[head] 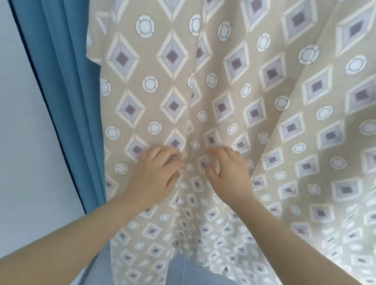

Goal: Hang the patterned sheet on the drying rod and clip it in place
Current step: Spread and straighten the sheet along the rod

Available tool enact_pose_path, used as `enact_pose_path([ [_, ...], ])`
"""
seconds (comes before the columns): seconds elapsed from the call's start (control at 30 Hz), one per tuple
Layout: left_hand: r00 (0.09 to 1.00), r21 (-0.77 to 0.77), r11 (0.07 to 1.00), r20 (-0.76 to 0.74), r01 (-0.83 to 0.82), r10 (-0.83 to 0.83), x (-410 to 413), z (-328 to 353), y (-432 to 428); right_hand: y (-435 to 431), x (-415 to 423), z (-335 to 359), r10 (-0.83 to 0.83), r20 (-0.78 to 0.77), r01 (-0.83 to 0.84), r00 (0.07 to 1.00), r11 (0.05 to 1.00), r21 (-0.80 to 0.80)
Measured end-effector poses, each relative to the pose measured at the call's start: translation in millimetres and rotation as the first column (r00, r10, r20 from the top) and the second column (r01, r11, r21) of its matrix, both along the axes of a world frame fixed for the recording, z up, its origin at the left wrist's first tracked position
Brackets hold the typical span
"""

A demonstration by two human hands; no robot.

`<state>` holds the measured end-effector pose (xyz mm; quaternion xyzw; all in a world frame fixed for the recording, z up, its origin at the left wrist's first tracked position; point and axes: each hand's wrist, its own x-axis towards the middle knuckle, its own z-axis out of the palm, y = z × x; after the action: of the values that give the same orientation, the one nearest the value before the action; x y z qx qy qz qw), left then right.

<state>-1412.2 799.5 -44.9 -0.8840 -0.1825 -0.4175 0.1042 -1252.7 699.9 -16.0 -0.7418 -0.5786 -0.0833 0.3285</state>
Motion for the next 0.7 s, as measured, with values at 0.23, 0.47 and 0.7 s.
enact_pose_path([
  [0.23, 0.961, -0.522, 0.841, 0.133, -0.139, 0.241, -52.8, -64.0, -23.7, -18.4, -30.8, -73.2, -0.014, -0.205, -0.044, 0.979, 0.959, -0.279],
  [0.47, 0.779, -0.983, 0.122, 0.182, 0.136, 0.599, -75.5, -61.7, -7.7, -18.7, -53.1, -93.4, -0.017, -0.394, -0.144, 0.919, 0.916, -0.374],
  [0.7, 0.862, -0.991, 0.106, 0.122, 0.081, 0.491, -104.0, -72.1, 1.6, -14.0, -55.0, -104.4, -0.027, -0.453, -0.165, 0.891, 0.910, -0.380],
])
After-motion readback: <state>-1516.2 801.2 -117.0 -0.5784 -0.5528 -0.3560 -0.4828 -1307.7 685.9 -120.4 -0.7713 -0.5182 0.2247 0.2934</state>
